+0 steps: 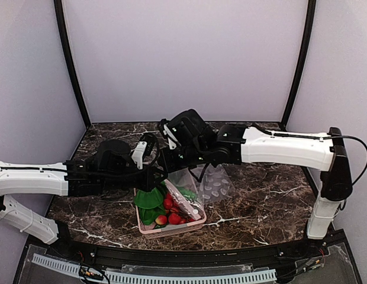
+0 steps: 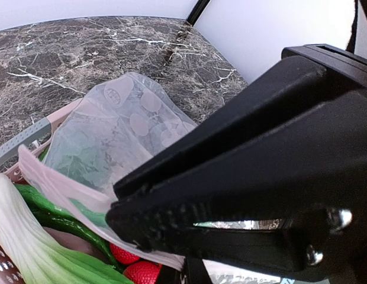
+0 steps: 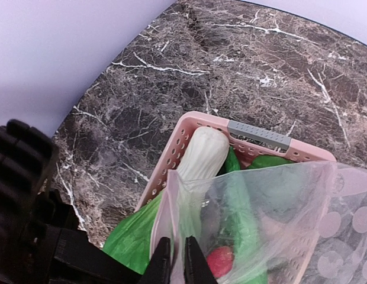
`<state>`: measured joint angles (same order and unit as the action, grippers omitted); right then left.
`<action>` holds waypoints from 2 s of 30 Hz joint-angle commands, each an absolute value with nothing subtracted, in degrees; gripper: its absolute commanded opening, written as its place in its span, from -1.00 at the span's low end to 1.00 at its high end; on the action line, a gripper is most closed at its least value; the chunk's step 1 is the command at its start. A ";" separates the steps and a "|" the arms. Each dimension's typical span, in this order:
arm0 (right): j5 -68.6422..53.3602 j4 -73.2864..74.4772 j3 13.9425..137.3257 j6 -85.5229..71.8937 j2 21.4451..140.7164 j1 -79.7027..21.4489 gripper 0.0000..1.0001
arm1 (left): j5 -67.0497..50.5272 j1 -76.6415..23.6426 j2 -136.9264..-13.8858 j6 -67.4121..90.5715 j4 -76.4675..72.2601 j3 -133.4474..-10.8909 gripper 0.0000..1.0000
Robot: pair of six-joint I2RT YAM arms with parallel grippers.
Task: Place the food in the zip-top bag and seal the zipper
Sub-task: Pass from the left arm to the right, then pass from the right arm to the left
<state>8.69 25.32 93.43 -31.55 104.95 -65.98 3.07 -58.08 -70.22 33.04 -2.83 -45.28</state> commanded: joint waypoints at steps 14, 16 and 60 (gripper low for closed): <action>8.59 19.78 84.97 -32.32 97.71 -64.49 -1.00 | 5.65 -57.98 -58.82 37.17 -1.20 -39.39 0.10; 8.54 19.01 84.22 -32.25 97.07 -64.51 -1.00 | 5.36 -57.28 -58.30 38.37 -0.45 -39.65 0.10; 13.09 18.01 82.61 -31.97 94.13 -64.45 -1.00 | -9.51 -52.96 -73.86 46.69 -10.33 -43.23 -0.15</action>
<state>11.00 18.06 82.06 -32.01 96.16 -64.71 -9.15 -53.15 -74.08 45.87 -10.63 -44.18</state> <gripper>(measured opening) 0.005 0.449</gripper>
